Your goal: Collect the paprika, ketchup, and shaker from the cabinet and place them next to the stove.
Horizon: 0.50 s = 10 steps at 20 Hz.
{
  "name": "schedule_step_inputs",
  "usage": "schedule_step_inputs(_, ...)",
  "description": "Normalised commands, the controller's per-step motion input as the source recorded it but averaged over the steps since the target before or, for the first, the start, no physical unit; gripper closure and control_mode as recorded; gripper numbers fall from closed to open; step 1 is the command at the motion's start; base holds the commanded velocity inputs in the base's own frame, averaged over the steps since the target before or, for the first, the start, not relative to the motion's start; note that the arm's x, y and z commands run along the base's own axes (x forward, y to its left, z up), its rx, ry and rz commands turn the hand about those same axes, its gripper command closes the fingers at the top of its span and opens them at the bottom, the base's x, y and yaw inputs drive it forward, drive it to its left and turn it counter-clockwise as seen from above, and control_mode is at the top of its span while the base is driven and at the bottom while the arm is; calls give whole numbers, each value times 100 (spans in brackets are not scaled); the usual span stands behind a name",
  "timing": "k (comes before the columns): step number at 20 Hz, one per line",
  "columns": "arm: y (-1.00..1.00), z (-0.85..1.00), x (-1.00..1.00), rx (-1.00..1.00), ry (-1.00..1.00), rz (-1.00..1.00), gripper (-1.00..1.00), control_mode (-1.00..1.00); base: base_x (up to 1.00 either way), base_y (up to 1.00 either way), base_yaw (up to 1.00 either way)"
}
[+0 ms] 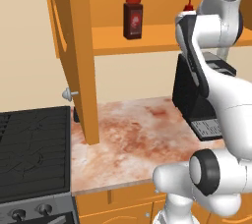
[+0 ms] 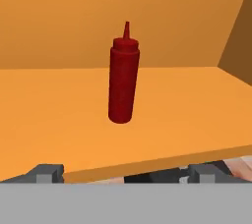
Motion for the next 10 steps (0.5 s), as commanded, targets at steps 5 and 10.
schedule_step_inputs(5,-18,0,38,6,0,0,-100,-100,0,0,0)
schedule_step_inputs(10,-8,0,29,7,-1,2,-100,-100,0,0,0)
